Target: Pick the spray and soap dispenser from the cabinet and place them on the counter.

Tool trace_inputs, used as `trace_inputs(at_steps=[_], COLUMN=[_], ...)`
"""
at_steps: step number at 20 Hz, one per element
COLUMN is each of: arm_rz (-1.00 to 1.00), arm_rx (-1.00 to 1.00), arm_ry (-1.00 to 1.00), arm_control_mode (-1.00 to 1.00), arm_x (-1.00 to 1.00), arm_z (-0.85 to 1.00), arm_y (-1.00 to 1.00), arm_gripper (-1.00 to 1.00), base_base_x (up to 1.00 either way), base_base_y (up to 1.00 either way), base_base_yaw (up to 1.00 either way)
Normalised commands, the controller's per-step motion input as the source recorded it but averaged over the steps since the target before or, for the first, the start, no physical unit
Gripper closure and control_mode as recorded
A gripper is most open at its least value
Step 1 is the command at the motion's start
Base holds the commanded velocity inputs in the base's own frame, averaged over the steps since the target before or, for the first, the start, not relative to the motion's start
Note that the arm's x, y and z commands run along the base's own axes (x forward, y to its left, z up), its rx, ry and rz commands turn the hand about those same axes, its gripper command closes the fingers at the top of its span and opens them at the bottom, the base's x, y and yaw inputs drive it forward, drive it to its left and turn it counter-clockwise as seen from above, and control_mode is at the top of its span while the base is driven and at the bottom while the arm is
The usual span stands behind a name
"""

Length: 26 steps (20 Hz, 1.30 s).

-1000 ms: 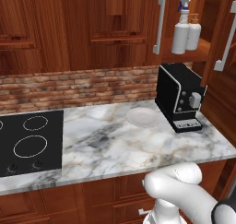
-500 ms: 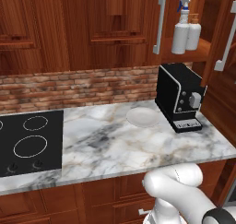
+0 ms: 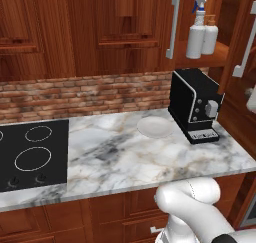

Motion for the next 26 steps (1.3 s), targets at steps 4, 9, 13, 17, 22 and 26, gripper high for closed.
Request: trace_inputs(at_steps=[4, 9, 13, 17, 22, 26], arm_rz=[-0.15, -0.14, -0.15, -0.17, -0.15, -0.10], arm_rx=[-0.24, -0.24, -0.24, -0.25, -0.17, -0.02], arm_ry=[0.00, 0.00, 0.00, 0.00, 0.03, 0.04], arm_control_mode=[-1.00, -1.00, -1.00, -1.00, -1.00, -1.00], arm_x=[0.00, 0.01, 0.08, 0.11, 0.14, 0.15], arm_z=[0.00, 0.00, 0.00, 0.00, 0.00, -0.02], arm_y=[0.16, 0.11, 0.16, 0.13, 0.09, 0.03], arm_gripper=[-1.00, -1.00, -1.00, -1.00, -1.00, -1.00], base_base_x=[0.00, 0.00, 0.00, 0.00, 0.00, 0.00], base_base_y=[0.00, 0.00, 0.00, 0.00, 0.00, 0.00], base_base_yaw=[0.00, 0.00, 0.00, 0.00, 0.00, 0.00])
